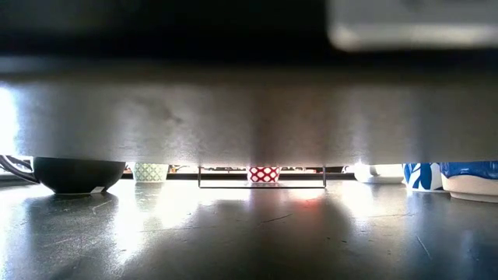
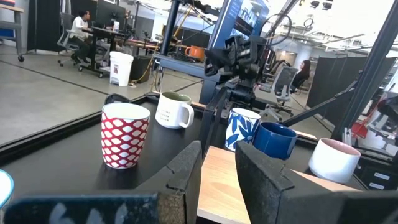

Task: Place coffee mugs
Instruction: Put the light green mug on the shelf

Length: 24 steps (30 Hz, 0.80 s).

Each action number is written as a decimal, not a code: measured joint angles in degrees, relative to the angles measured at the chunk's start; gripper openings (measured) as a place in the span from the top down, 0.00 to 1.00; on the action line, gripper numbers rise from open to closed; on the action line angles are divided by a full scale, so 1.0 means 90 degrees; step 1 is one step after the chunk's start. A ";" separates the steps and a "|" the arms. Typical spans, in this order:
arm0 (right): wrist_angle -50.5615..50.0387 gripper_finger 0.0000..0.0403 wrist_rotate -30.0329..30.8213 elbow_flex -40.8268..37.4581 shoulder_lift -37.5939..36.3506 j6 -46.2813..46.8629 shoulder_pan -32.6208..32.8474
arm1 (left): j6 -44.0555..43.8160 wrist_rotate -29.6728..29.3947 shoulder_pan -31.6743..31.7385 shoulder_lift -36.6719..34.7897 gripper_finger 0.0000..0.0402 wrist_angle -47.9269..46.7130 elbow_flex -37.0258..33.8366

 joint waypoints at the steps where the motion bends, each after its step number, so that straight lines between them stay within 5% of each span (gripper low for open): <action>1: -0.0168 0.81 0.0003 0.0156 0.0099 -0.0012 0.0000 | 0.0000 0.0000 0.0000 0.0000 0.80 0.0000 0.0000; 17: -0.6373 0.81 0.0199 0.3290 0.1971 0.2369 -0.0182 | 0.0000 0.0000 0.0000 -0.0001 0.80 0.0000 0.0002; 24: -0.7069 0.70 -0.0747 0.3815 0.2460 0.3486 -0.0265 | 0.0001 0.0000 0.0000 -0.0002 0.80 0.0000 0.0000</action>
